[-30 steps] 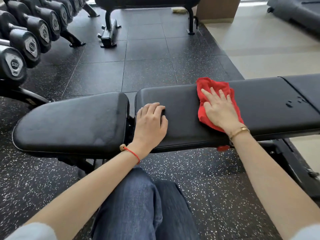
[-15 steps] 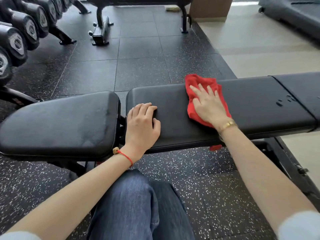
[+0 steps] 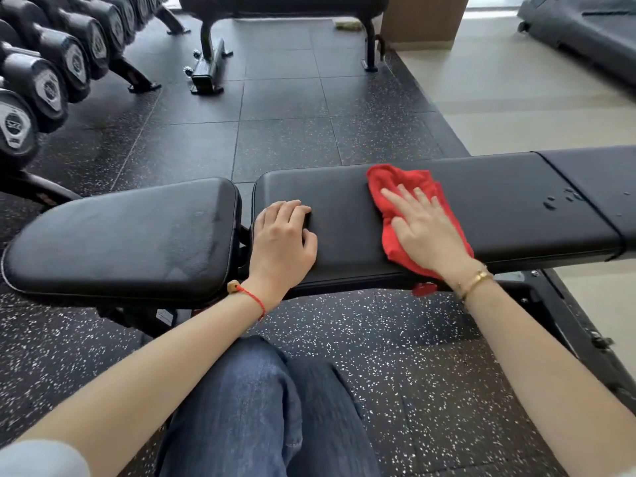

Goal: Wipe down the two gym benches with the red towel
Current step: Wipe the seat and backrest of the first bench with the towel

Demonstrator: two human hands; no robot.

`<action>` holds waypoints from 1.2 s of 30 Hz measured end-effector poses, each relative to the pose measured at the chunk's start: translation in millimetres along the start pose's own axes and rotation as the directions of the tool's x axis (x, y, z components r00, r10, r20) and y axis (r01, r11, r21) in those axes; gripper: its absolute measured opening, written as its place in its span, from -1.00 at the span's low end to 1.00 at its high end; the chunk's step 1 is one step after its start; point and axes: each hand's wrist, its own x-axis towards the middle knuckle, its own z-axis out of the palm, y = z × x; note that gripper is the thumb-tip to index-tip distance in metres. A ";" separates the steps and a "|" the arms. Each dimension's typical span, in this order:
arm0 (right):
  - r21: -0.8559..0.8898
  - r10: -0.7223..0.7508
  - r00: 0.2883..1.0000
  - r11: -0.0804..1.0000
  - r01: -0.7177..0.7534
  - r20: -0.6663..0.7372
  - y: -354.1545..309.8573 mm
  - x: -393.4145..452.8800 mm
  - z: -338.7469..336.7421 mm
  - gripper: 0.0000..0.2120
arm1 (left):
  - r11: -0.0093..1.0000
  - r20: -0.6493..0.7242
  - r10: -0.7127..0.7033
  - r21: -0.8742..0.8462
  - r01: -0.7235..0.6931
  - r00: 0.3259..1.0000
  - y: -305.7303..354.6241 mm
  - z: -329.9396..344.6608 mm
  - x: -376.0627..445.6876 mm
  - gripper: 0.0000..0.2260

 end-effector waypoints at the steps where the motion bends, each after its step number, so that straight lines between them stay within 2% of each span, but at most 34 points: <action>1: -0.010 0.067 0.998 0.998 -0.067 0.007 5.0 13.9 -3.0 -0.49 | 1.000 -0.001 0.004 0.013 -0.004 1.000 1.4 -0.3 0.0 -0.69; 3: -0.014 0.146 0.989 0.989 -0.146 0.037 2.3 39.4 -5.7 -0.49 | 1.000 -0.008 0.004 0.016 -0.004 1.000 3.4 -0.9 0.1 -0.70; 5: -0.012 0.124 0.991 0.992 -0.124 0.048 -14.5 51.4 -1.7 -0.49 | 1.000 -0.011 -0.004 0.007 0.004 1.000 4.2 -1.0 -0.7 -0.70; 10: 0.035 -0.158 0.987 0.987 0.157 0.028 -47.5 4.8 12.8 -0.47 | 1.000 -0.020 -0.008 -0.028 0.007 1.000 2.1 -1.1 -0.3 -0.70; 12: 0.044 -0.198 0.980 0.979 0.197 0.004 -37.1 -20.3 11.5 -0.47 | 0.999 -0.018 0.002 -0.042 -0.003 1.000 0.2 -2.1 -0.6 -0.70; 15: 0.032 -0.145 0.989 0.989 0.145 0.004 -6.8 -29.9 3.3 -0.47 | 0.999 0.003 0.012 -0.037 -0.012 1.000 -0.8 -3.7 -0.8 -0.69; 20: 0.000 0.172 0.984 0.985 -0.172 0.042 37.6 37.5 -14.6 -0.49 | 1.000 0.015 0.009 -0.025 -0.009 1.000 0.1 -4.6 -0.5 -0.69; 22: 0.007 0.232 0.971 0.973 -0.232 0.062 35.3 70.3 -17.0 -0.50 | 1.000 0.010 0.002 -0.020 -0.001 1.000 -0.1 -3.6 0.5 -0.69; 24: 0.014 0.218 0.974 0.976 -0.219 0.064 17.5 87.8 -11.6 -0.50 | 1.000 0.004 -0.001 -0.019 0.001 1.000 -1.1 -2.8 0.6 -0.69; 26: 0.021 0.133 0.989 0.991 -0.135 0.060 -7.6 86.9 -3.6 -0.50 | 1.000 0.002 -0.001 -0.015 0.001 1.000 -1.7 -2.2 0.5 -0.69; 31: 0.056 -0.109 0.993 0.993 0.106 0.051 -29.0 22.4 5.8 -0.48 | 0.999 0.002 0.024 0.033 -0.024 1.000 -3.1 -1.0 0.5 -0.70; 33: 0.072 -0.107 0.994 0.992 0.105 0.033 -13.6 -1.6 3.5 -0.47 | 0.999 0.005 0.027 0.044 -0.027 1.000 -2.9 -1.0 1.0 -0.70; 36: 0.036 0.073 0.997 0.997 -0.074 0.023 15.3 -1.1 -6.2 -0.49 | 0.996 0.034 0.028 0.088 -0.031 0.999 -1.6 0.2 2.4 -0.69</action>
